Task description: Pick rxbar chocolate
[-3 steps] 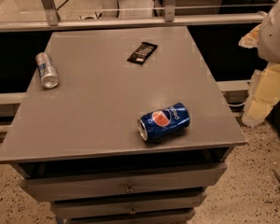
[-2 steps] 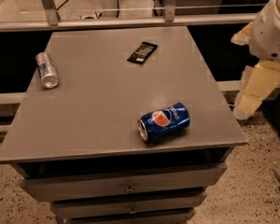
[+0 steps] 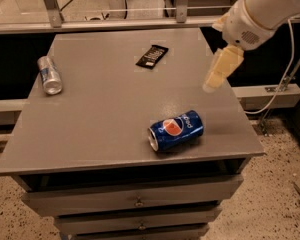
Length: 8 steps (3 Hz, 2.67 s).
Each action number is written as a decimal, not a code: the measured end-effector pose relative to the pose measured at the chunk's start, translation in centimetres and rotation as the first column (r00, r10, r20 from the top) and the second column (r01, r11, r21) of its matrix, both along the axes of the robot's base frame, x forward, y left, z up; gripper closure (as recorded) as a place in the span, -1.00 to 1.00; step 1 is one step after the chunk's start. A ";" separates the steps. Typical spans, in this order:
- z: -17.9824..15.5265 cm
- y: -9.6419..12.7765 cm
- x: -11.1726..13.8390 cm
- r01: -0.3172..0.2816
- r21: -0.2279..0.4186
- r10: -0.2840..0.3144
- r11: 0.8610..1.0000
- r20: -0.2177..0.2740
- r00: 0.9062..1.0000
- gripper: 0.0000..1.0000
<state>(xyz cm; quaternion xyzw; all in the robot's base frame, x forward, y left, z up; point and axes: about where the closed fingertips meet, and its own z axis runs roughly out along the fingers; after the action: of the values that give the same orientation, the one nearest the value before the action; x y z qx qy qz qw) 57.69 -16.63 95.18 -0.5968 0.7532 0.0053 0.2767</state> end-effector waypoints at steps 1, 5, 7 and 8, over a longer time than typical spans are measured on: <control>-0.2 0.2 2.4 0.009 0.031 -0.010 0.999 0.030 1.000 -1.00; -3.0 7.0 13.5 0.110 0.326 -0.129 0.939 0.036 0.991 -1.00; -8.0 10.6 19.0 0.206 0.467 -0.187 0.860 -0.087 0.978 -1.00; -9.9 11.4 20.7 0.236 0.475 -0.211 0.848 -0.106 0.972 -1.00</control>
Offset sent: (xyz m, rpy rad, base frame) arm 0.0243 0.0024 -0.0023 0.0313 -0.0301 -0.0094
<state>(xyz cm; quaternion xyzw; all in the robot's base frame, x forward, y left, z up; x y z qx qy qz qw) 78.34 -5.20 85.28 -0.4166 0.7985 0.1763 0.3973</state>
